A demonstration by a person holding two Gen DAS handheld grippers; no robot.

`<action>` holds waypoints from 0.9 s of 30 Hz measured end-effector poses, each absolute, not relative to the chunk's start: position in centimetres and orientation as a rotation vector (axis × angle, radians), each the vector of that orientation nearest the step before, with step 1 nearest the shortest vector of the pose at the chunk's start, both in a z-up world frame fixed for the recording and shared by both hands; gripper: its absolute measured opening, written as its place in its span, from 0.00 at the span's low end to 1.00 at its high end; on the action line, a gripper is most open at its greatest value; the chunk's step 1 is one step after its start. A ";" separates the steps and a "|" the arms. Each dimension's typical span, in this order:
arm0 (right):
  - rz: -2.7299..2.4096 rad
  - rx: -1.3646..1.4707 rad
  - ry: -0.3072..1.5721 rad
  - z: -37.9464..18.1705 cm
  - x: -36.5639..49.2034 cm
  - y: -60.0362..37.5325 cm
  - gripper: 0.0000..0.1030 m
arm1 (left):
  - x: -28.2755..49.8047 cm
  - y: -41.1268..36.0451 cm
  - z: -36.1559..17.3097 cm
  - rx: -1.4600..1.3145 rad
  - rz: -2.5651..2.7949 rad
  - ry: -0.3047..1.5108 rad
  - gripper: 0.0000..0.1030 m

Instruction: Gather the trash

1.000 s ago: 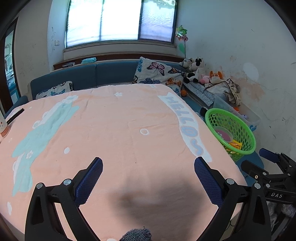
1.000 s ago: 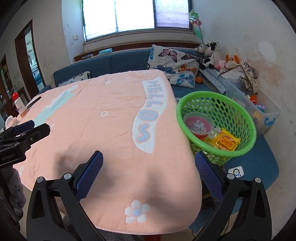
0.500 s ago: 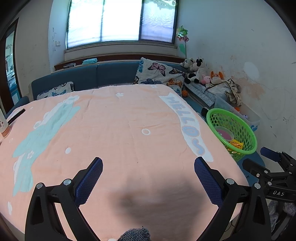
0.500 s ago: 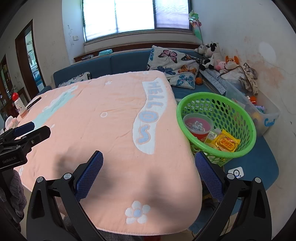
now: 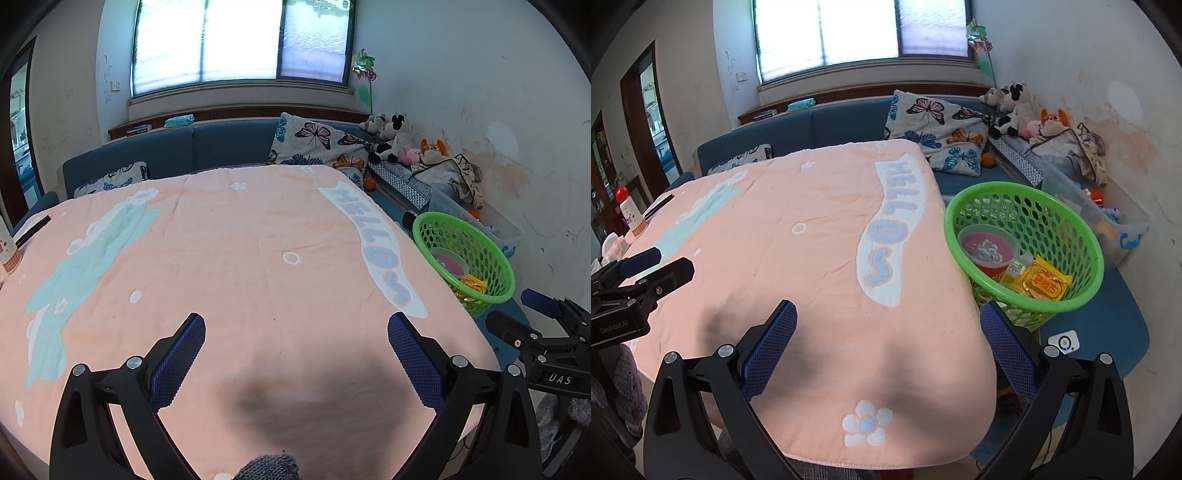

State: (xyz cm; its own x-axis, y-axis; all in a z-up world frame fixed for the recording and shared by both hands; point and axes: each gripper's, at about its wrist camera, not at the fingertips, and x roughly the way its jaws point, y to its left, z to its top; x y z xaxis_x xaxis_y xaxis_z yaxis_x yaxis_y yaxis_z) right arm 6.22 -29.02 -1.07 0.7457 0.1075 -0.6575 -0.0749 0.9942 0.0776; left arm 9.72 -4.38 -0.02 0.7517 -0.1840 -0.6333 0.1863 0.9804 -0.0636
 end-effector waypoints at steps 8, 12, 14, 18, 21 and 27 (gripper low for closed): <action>0.095 0.053 0.718 -1.1 6.1 -29.6 0.96 | 9.8 -4.5 0.0 0.008 -0.203 0.687 0.93; 0.094 0.057 0.716 -1.0 6.1 -29.7 0.96 | 9.7 -4.9 0.0 0.029 -0.213 0.680 0.93; 0.099 0.059 0.714 -0.9 6.0 -29.7 0.96 | 9.7 -5.0 -0.1 0.033 -0.210 0.682 0.93; 0.102 0.066 0.710 -1.0 6.0 -29.7 0.96 | 9.6 -4.8 -0.3 0.027 -0.211 0.686 0.93; 0.100 0.056 0.714 -1.0 6.1 -29.6 0.96 | 9.6 -4.7 -0.3 0.032 -0.199 0.686 0.93; 0.103 0.050 0.711 -1.0 6.1 -29.5 0.96 | 9.5 -4.4 -0.4 0.032 -0.193 0.681 0.93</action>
State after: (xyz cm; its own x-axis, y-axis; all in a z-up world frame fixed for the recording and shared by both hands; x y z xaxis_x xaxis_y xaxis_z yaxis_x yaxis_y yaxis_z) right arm 6.08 -29.47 -0.99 0.7527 0.1115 -0.6488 -0.0773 0.9937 0.0811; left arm 9.45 -4.45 -0.35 0.7595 -0.1668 -0.6287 0.1874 0.9817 -0.0340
